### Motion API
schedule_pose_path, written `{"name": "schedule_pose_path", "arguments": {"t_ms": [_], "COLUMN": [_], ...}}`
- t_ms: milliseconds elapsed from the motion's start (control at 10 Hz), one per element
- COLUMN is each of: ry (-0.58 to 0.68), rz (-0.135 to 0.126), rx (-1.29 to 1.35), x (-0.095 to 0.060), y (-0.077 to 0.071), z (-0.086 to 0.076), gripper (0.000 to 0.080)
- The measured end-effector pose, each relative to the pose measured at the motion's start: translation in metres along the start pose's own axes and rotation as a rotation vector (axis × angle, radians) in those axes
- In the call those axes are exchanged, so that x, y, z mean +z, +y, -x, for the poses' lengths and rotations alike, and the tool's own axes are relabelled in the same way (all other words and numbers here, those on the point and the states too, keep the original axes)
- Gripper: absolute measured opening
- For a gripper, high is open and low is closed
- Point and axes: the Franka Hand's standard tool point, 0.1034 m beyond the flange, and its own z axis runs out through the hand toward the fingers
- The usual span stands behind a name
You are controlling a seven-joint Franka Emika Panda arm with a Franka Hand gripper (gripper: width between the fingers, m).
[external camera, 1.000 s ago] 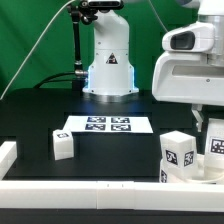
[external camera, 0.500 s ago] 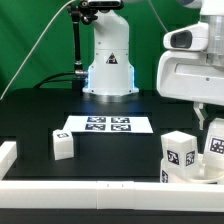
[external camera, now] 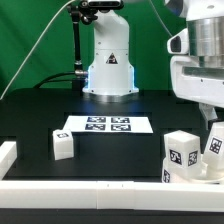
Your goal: Assemble stool
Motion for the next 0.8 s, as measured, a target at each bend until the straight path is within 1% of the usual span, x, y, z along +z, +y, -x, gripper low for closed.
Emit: {"name": "schedule_pose_path", "arguments": {"t_ms": [100,200,500,600,700,800], "ry": [-0.007,-0.013,-0.032,-0.033,-0.046,-0.054], "rz": [-0.014,-0.018,-0.017,-0.013,0.017,0.022], "rx": [0.103,0.174,0.328,0.288,0.223,0.167], "x": [0.001,0.001,0.002,0.001,-0.005,-0.011], "y": [-0.001,-0.001,-0.002,-0.002,-0.005,-0.010], "z": [0.003,0.004,0.007,0.007,0.011,0.014], "gripper": [0.0341,0.0341,0.0347,0.0525,0.0627,0.0627]}}
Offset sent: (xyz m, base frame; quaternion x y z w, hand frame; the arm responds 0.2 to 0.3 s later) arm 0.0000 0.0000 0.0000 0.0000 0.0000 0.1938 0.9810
